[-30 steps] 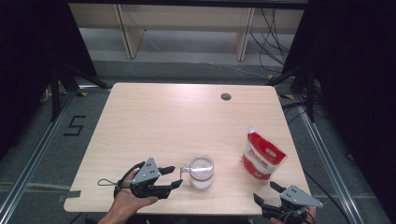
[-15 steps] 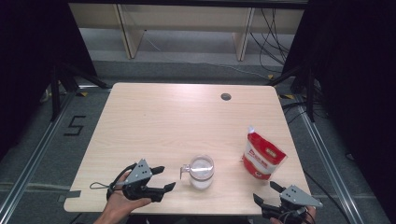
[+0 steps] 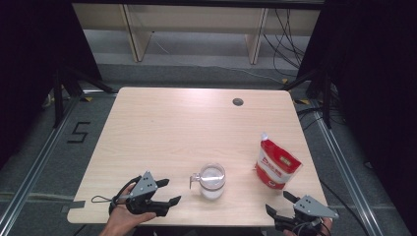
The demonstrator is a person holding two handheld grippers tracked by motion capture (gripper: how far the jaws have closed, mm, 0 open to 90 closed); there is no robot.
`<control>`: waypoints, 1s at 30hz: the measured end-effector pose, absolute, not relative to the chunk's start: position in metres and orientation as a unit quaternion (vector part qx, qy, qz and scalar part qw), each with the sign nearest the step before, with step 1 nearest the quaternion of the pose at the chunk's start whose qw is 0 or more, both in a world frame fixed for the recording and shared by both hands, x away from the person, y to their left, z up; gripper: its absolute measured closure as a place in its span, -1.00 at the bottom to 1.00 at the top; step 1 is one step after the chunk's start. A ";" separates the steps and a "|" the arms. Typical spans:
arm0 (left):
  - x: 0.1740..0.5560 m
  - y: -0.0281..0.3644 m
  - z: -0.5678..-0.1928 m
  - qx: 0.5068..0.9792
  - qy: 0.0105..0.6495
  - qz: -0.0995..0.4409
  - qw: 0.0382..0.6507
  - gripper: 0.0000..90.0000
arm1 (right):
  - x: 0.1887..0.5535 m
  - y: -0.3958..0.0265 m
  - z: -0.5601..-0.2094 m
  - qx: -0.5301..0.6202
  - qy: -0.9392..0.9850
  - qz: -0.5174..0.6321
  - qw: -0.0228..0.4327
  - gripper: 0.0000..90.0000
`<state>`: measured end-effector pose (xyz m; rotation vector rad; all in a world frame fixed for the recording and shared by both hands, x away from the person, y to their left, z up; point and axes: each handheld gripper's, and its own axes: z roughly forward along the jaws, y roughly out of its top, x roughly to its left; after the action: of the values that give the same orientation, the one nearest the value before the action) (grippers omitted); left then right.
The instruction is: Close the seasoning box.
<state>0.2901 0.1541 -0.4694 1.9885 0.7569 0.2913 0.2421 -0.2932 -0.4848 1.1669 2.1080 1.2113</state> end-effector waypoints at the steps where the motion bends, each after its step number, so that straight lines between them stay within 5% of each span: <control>1: 0.289 0.154 -0.470 0.812 0.312 0.120 0.478 -0.32 | 0.242 -0.293 -0.485 0.420 0.763 0.439 0.221 -0.48; 30: 0.272 0.164 -0.485 0.828 0.293 0.116 0.464 -0.51 | 0.242 -0.290 -0.485 0.407 0.770 0.443 0.214 -0.51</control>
<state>0.2718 0.1644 -0.4852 2.0345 0.7205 0.2850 0.2424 -0.2903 -0.4850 1.1290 2.1354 1.2306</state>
